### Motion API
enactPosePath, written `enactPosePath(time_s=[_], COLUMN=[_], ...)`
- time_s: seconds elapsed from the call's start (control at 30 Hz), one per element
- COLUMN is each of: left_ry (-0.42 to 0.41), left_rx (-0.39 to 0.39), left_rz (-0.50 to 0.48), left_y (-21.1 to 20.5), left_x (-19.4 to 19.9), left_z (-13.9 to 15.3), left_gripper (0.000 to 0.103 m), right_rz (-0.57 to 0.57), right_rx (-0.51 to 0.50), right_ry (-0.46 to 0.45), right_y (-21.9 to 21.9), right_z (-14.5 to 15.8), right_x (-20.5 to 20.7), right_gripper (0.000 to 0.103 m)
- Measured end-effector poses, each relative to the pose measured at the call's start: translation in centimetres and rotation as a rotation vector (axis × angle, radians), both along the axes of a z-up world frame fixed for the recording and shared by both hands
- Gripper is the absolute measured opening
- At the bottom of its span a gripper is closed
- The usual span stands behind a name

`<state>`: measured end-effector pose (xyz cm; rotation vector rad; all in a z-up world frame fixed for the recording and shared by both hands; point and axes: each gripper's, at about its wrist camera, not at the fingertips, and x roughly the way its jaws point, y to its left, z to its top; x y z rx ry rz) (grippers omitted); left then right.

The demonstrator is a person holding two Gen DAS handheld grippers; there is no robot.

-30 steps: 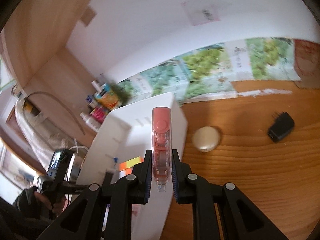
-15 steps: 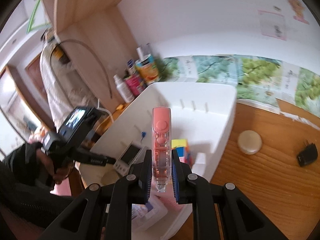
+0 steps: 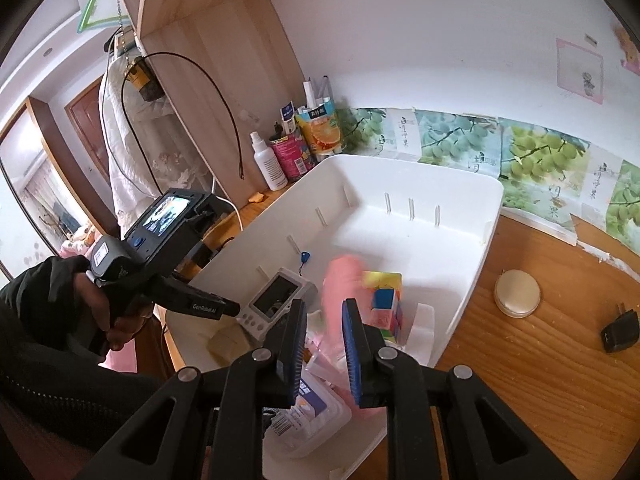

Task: Organize rigid objects
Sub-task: 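Carry the pink tube into the tray and open the right tool, then move the right tool back over the black charger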

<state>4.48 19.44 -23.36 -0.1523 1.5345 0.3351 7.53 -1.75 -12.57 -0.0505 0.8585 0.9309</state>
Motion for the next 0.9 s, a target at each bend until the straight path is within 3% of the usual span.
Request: enactPosePath(time_s=[0.07, 0.23, 0.3, 0.6, 0.9], left_ry=[0.002, 0.006, 0.007, 0.017, 0.044], left_rx=[0.001, 0.005, 0.007, 0.014, 0.030], left_rz=[0.000, 0.001, 0.001, 0.004, -0.002], left_y=[0.0, 0.0, 0.0, 0.0, -0.4], left_x=[0.0, 0.1, 0.1, 0.0, 0.3], left_z=[-0.1, -0.1, -0.1, -0.1, -0.4], left_gripper=[0.020, 0.020, 0.020, 0.020, 0.020], right_rz=[-0.009, -0.050, -0.070, -0.174, -0.336], right_rx=[0.002, 0.011, 0.016, -0.005, -0.135], right_ry=[0.000, -0.011, -0.018, -0.070, -0.180], right_y=[-0.1, -0.9, -1.5, -3.8, -8.0], right_z=[0.0, 0.1, 0.1, -0.1, -1.1], right_x=[0.0, 0.3, 0.4, 1.3, 3.1], right_gripper=[0.024, 0.048, 0.053, 0.068, 0.074])
